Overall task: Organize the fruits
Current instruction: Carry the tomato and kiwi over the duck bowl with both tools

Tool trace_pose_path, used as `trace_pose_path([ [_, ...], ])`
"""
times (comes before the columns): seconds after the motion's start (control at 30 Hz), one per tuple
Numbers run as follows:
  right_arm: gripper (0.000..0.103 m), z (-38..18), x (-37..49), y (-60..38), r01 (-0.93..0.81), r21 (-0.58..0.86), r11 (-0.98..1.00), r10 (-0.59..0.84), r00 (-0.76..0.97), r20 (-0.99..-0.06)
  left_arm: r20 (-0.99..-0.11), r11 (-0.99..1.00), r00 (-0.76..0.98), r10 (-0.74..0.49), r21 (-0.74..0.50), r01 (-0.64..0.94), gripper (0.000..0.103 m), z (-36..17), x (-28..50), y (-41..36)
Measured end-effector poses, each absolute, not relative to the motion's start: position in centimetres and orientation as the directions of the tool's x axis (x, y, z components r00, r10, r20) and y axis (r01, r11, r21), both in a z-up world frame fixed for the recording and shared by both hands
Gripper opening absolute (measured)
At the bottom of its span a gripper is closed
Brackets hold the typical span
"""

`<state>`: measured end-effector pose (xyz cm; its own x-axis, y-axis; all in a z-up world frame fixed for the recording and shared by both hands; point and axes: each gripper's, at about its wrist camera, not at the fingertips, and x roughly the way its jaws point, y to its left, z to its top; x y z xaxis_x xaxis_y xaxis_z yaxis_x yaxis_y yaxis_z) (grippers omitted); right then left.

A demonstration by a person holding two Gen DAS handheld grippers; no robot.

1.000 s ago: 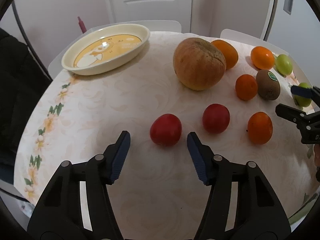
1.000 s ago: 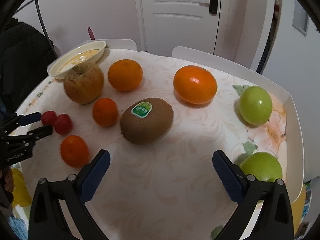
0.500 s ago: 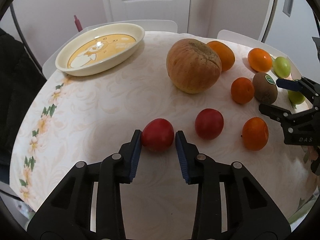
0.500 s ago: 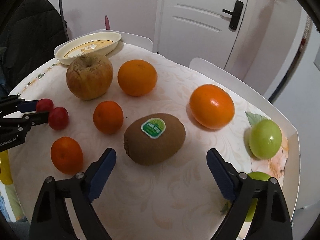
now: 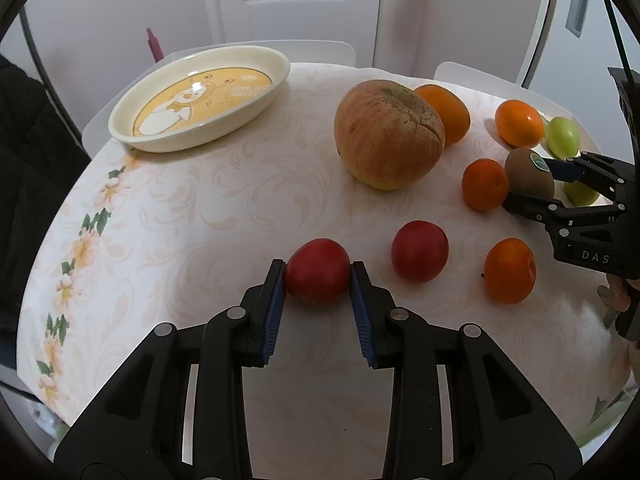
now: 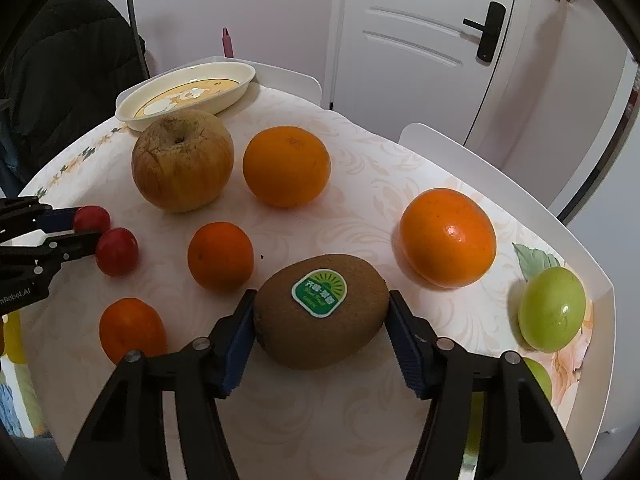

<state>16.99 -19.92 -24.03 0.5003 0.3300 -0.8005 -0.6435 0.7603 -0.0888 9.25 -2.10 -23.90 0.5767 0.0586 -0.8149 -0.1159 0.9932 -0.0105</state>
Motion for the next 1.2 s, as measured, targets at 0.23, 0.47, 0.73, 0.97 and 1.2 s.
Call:
trace_pose_path([
  [0.23, 0.056, -23.3, 16.7, -20.1, -0.624, -0.078, 0.778, 0.328, 0.509, -0.796, -0.807, 0.994, 0.588, 0.056, -0.013, -0.113, 0.036, -23.1, 9.0, -2.0],
  [0.47, 0.056, -20.9, 16.4, -20.5, -0.606, -0.071, 0.792, 0.332, 0.526, -0.783, -0.784, 0.992, 0.618, 0.058, -0.022, -0.121, 0.036, -20.3, 8.6, -1.5],
  [0.73, 0.056, -16.0, 16.0, -19.1, -0.6, -0.056, 0.798, 0.359, 0.548, -0.756, -0.74, 0.992, 0.67, 0.064, -0.029, -0.127, 0.036, -15.6, 9.0, 0.8],
  [0.97, 0.056, -12.5, 16.7, -16.0, -0.589, -0.026, 0.808, 0.384, 0.559, -0.735, -0.713, 0.993, 0.699, 0.063, -0.024, -0.114, 0.036, -12.7, 11.2, 4.7],
  [1.2, 0.056, -10.8, 18.4, -11.3, -0.58, -0.011, 0.814, 0.392, 0.564, -0.727, -0.703, 0.997, 0.71, 0.042, -0.022, -0.081, 0.036, -11.4, 14.9, 9.3],
])
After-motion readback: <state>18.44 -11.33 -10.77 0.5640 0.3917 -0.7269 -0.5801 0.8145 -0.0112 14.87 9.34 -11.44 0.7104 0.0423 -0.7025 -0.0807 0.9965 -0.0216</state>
